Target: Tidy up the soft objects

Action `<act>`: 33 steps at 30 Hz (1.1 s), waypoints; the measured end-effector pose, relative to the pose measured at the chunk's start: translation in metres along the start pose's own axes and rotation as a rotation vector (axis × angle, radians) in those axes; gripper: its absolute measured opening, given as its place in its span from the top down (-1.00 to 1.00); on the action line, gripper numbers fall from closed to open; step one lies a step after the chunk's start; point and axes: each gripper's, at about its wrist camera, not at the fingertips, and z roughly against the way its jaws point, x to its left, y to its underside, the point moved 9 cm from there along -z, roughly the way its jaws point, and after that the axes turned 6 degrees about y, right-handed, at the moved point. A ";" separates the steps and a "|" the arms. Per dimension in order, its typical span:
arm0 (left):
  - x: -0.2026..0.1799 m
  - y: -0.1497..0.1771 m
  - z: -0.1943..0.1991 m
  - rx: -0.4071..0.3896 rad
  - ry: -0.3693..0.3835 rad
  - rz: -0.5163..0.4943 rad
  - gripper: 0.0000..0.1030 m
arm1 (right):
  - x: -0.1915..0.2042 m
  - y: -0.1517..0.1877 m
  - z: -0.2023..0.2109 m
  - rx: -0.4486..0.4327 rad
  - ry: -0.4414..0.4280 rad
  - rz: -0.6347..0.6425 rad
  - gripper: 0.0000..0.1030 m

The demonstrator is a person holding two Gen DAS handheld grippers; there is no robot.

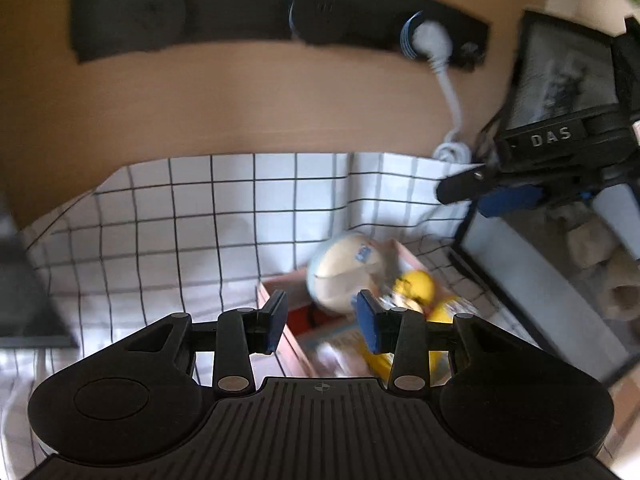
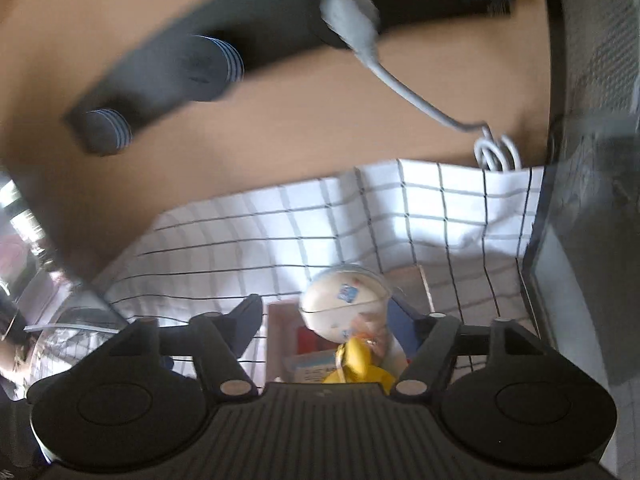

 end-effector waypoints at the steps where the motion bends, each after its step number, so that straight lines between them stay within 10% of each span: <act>1: -0.004 0.011 0.012 -0.018 0.009 0.011 0.18 | 0.003 0.010 0.008 -0.037 -0.008 0.023 -0.45; 15: -0.014 0.208 0.031 0.037 -0.420 0.356 0.18 | 0.007 0.202 -0.035 0.111 -0.051 0.544 -0.60; 20: -0.032 0.227 0.011 0.013 -0.494 0.362 0.06 | -0.003 0.231 -0.066 0.174 -0.085 0.523 -0.68; 33: -0.059 0.230 -0.003 -0.094 -0.620 0.370 -0.12 | -0.024 0.235 -0.070 0.010 -0.056 0.529 -1.00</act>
